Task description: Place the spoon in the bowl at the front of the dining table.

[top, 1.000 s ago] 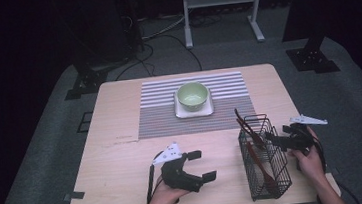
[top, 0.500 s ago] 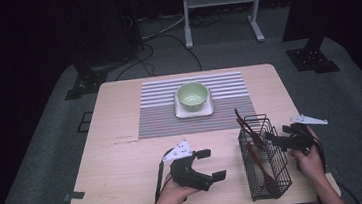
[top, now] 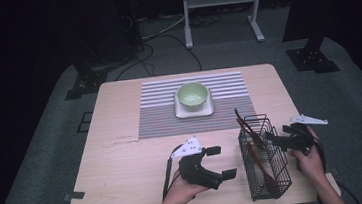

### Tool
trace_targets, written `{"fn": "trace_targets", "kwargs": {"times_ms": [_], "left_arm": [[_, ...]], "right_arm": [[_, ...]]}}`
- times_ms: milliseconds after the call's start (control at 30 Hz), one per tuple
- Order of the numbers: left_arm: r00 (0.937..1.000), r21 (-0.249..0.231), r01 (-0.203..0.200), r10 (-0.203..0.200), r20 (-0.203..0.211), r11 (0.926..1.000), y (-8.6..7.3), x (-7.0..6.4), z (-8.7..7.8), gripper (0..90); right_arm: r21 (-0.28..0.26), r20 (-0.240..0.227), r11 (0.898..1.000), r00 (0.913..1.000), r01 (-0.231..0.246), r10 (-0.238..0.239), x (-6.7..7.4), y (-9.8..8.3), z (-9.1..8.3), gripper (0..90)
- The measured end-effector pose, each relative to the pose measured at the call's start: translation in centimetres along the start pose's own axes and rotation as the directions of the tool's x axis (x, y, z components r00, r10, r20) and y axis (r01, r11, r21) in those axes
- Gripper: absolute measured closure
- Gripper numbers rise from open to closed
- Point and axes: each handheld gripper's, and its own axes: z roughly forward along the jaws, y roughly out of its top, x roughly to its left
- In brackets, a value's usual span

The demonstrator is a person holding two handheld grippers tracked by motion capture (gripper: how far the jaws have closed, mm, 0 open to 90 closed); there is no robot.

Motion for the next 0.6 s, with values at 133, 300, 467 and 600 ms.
{"fn": "trace_targets", "kwargs": {"times_ms": [133,300,467,600], "left_arm": [[1.0,0.008,-0.004,0.004,0.003,1.0,0.3,-0.2,0.5,4.7],[0.9997,0.021,-0.02,0.02,0.011,0.9996,0.8,-0.5,1.2,5.4],[0.9998,0.033,-0.019,0.019,0.004,0.9993,1.0,-0.4,1.7,9.6],[0.9999,0.032,-0.011,0.011,-0.002,0.9994,1.0,-0.2,2.0,9.8]], "right_arm": [[0.001,-0.001,1.0,1.0,0.0,0.0,0.0,0.0,0.0,13.4],[0.001,-0.002,1.0,1.0,0.002,-0.002,0.0,0.0,0.0,13.4],[0.0,-0.003,1.0,1.0,0.001,-0.001,0.0,0.0,0.0,13.4],[0.001,-0.003,1.0,1.0,0.005,-0.005,0.0,0.0,0.0,13.4]]}}
